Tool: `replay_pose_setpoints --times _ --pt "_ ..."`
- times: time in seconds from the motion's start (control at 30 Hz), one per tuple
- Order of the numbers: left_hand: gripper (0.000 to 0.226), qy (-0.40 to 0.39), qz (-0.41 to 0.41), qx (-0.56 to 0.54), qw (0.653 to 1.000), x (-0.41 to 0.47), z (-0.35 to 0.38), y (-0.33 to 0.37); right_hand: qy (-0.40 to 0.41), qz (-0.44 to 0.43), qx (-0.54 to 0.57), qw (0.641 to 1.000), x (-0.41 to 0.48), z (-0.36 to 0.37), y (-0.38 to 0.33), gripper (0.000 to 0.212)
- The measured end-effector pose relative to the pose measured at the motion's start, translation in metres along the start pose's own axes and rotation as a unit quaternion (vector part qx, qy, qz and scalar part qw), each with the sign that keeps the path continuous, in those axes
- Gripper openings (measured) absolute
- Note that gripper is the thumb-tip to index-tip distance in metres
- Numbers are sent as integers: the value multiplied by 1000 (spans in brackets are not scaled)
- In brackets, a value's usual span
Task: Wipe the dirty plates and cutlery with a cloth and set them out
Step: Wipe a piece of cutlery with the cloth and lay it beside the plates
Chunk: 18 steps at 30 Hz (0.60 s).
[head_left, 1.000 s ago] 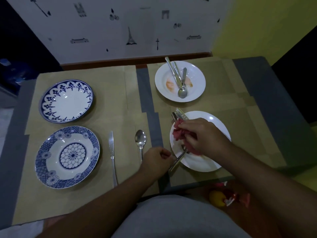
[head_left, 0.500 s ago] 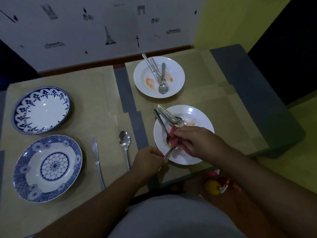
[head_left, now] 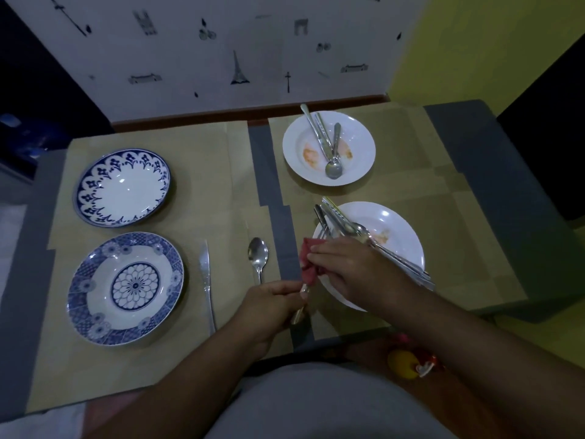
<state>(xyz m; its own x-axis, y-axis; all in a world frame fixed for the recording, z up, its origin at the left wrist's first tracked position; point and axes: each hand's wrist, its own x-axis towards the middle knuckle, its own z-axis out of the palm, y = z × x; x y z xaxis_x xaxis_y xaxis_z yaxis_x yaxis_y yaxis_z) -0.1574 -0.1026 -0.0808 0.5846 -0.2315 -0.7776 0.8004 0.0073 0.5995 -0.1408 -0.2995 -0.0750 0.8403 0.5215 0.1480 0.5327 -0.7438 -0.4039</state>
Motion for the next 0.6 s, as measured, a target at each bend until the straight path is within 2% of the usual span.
replay_pose_setpoints --times 0.13,0.33,0.47,0.6 --pt "19 -14 -9 -17 1000 -8 -11 4 -27 -34 -3 999 17 6 -3 37" --pt "19 -10 21 -9 1000 -13 -30 14 4 -12 -5 1000 46 -1 -2 31" --pt "19 -10 31 -15 999 -18 -35 10 -34 -57 -24 998 46 0 -5 34" --pt "17 -16 55 -20 998 -20 -40 12 -5 -24 -35 999 69 -8 10 22"
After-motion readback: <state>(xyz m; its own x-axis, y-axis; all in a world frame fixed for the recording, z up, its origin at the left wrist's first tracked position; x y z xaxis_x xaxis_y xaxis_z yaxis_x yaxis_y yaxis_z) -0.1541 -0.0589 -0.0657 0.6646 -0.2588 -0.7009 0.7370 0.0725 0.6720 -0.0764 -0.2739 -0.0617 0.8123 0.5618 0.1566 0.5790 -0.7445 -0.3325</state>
